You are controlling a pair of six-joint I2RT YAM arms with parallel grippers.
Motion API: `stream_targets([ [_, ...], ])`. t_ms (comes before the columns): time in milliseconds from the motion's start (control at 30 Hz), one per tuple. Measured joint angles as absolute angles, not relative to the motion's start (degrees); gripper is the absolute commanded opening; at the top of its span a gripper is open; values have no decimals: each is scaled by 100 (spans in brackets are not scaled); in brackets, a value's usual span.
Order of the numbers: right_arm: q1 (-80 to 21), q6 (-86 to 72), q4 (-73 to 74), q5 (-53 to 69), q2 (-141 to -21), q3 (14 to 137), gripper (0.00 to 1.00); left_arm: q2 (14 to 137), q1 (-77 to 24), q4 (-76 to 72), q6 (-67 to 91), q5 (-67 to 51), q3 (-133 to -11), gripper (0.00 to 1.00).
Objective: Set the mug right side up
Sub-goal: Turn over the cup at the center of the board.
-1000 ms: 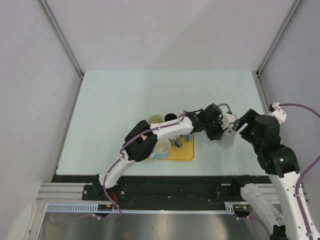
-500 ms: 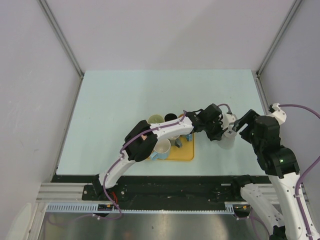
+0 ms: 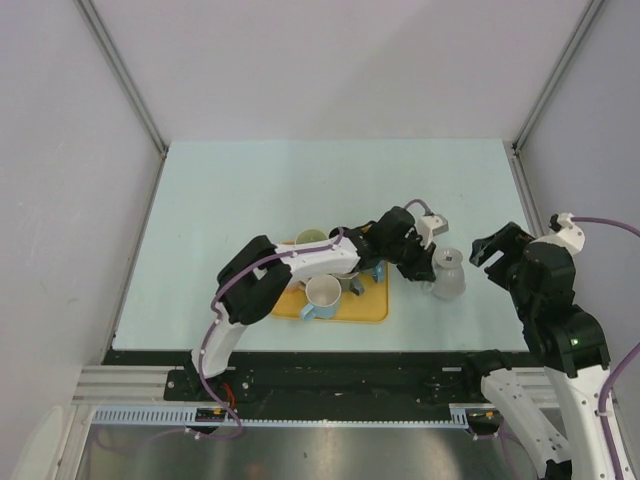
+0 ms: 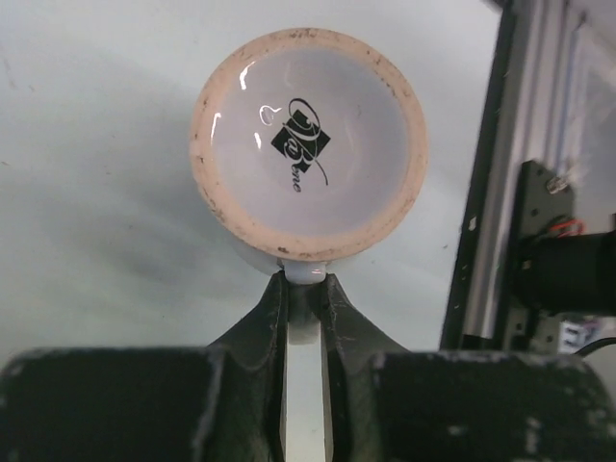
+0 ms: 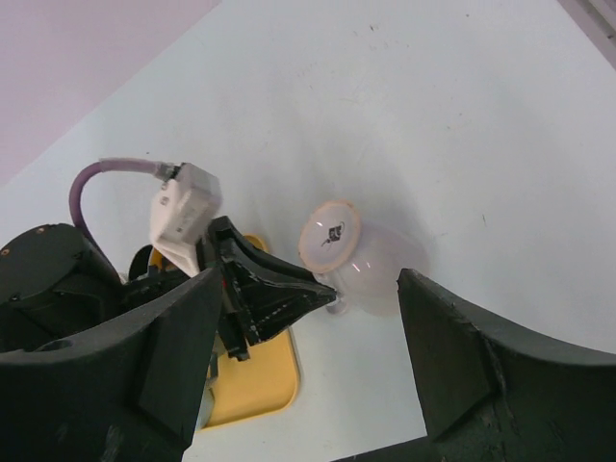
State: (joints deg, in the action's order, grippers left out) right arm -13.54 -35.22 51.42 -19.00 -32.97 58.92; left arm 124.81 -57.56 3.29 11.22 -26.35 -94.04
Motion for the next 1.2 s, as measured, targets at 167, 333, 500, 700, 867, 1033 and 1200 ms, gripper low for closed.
stream_targets([
  [167, -1354, -3444, 5129, -1894, -3030, 6049, 79, 12075, -5500, -639, 2121, -2880, -8958, 0],
  [333, -1361, -3395, 5103, -1876, -2714, 6121, 79, 11841, -5310, -1474, 3105, -2899, -8927, 0],
  [500, -1424, -3354, 5028, -1671, -2477, 6125, 79, 11389, -5083, -2773, 4508, -2794, -8396, 0],
  [700, -1601, -3446, 4676, -1135, -2414, 6123, 76, 11037, -4803, -3809, 5830, -2427, -8250, 1],
  [867, -1684, -3642, 3898, -342, -2403, 5942, 70, 10530, -4768, -4187, 6346, -2060, -8130, 0],
  [1033, -1693, -3885, 2873, 395, -2449, 5527, 67, 10036, -4864, -4445, 6604, -1938, -8001, 0],
  [1200, -1693, -4182, 1835, 1092, -2707, 5227, 72, 9636, -4987, -4635, 6751, -1925, -7688, 0],
])
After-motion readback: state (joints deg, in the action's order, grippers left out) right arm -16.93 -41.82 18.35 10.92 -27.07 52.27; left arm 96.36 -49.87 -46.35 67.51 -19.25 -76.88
